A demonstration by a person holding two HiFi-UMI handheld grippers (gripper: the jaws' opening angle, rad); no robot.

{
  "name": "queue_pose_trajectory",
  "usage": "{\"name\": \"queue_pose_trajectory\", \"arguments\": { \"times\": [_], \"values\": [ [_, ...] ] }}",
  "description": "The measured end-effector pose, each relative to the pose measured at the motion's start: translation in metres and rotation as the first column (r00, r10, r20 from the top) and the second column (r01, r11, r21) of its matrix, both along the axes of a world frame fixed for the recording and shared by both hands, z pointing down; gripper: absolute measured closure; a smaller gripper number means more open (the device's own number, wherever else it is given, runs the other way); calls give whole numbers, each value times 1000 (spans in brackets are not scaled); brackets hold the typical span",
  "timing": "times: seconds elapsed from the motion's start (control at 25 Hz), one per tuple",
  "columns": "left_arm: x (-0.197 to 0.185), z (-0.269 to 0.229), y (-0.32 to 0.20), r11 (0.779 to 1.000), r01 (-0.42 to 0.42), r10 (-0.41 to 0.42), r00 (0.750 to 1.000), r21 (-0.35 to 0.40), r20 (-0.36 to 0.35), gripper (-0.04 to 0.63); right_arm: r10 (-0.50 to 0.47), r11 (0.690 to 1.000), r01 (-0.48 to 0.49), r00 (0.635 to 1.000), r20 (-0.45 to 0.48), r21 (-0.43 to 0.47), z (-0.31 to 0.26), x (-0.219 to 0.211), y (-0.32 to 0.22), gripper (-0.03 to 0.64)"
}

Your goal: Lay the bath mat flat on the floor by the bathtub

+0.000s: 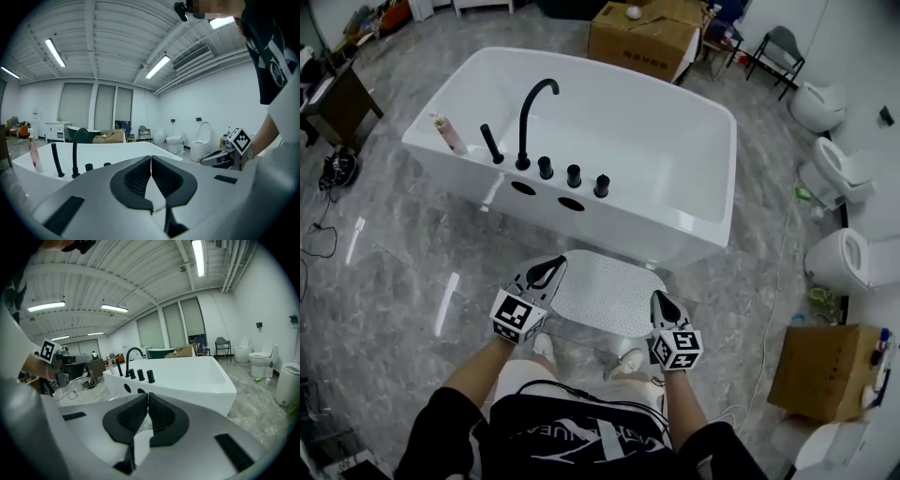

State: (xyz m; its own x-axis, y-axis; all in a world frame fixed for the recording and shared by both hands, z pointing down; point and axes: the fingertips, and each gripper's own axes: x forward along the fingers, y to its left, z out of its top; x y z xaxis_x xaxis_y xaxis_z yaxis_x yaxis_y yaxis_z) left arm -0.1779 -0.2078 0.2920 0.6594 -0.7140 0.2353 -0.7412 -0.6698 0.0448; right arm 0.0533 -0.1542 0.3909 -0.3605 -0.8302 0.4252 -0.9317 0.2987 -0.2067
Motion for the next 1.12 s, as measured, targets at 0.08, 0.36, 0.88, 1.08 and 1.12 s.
{"name": "queue_pose_trajectory", "arguments": {
  "times": [0.08,0.36,0.88,1.08,1.12],
  "values": [
    [-2,-19,9,1000,4,-4,1000,12,-6,574,5,1000,-5,1000,6,19,-25,-1,4,591],
    [-2,-98,18,991,81,-76,995,103,-58,575,-27,993,26,1000,1,119,-118,12,10,591],
    [-14,-156,48,981,145,-131,985,129,-110,575,-31,981,28,999,17,193,-204,15,37,591],
    [-22,-146,42,979,172,-164,983,106,-82,574,10,980,-18,999,41,200,-204,26,35,591],
    [-22,-146,41,979,177,-168,982,102,-87,574,11,980,-19,999,40,198,-202,26,36,591]
  ]
}}
